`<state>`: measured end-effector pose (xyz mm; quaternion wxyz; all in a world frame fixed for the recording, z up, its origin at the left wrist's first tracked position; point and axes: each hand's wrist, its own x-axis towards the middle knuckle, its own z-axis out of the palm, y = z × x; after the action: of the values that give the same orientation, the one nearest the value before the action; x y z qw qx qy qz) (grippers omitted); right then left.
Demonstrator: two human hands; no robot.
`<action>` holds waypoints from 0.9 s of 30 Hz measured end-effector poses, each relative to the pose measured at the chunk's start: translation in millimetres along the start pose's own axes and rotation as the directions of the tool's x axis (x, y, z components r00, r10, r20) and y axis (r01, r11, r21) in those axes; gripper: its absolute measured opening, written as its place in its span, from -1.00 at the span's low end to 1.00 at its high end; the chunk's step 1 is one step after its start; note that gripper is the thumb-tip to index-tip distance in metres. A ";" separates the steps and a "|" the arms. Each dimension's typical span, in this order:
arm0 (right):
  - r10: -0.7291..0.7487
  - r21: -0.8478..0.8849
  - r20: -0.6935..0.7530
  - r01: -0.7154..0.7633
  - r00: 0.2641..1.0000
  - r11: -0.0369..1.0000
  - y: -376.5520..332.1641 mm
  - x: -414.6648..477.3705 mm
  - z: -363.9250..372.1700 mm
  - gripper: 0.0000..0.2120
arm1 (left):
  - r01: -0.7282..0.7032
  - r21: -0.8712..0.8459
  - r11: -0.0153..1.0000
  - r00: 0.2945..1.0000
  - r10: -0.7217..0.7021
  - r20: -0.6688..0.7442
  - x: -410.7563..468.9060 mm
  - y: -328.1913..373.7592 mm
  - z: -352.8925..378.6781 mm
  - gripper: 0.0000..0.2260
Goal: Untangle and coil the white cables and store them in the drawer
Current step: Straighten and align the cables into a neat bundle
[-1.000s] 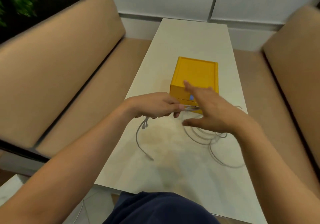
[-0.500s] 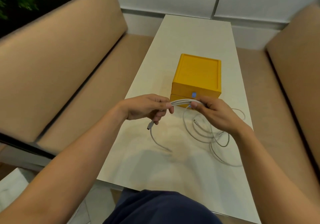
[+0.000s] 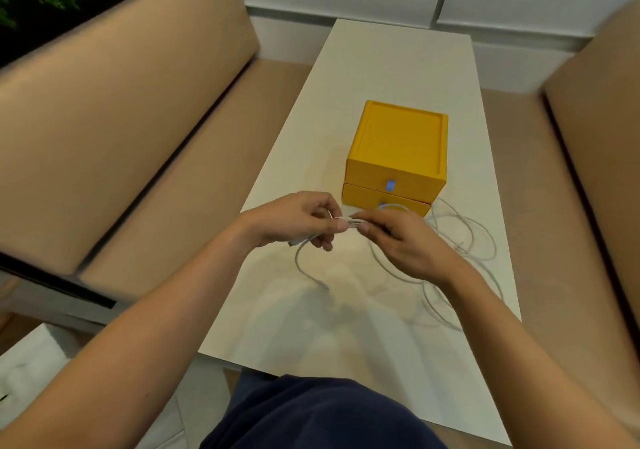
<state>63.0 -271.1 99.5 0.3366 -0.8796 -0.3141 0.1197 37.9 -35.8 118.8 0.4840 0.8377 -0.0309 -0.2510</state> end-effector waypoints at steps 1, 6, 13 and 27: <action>0.020 0.018 -0.036 -0.019 0.999 1.000 3.5 -3.9 5.1 -0.75 | 0.005 0.101 0.995 0.997 0.003 -0.077 -1.0 -12.1 3.8 -0.71; 0.183 0.244 -0.276 -0.116 0.944 0.963 11.1 -21.1 28.8 -0.81 | 0.095 -0.464 0.881 0.805 -0.342 -0.485 -16.8 -58.2 42.9 -0.72; 0.082 0.248 -0.360 0.010 0.929 0.969 -1.4 -24.8 45.6 -0.79 | 0.153 -0.988 -0.031 0.937 -0.312 0.155 -20.4 -66.9 74.7 -0.30; 0.235 0.281 0.098 -0.254 0.967 0.926 -14.6 -32.4 67.7 -0.64 | -0.347 -0.916 0.201 0.869 -0.298 -0.395 20.2 -21.0 24.3 -0.72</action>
<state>2.5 -248.1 58.8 0.4349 -0.8485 -0.1913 0.2330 40.6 -50.0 83.7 0.8954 0.3709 0.2456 0.0189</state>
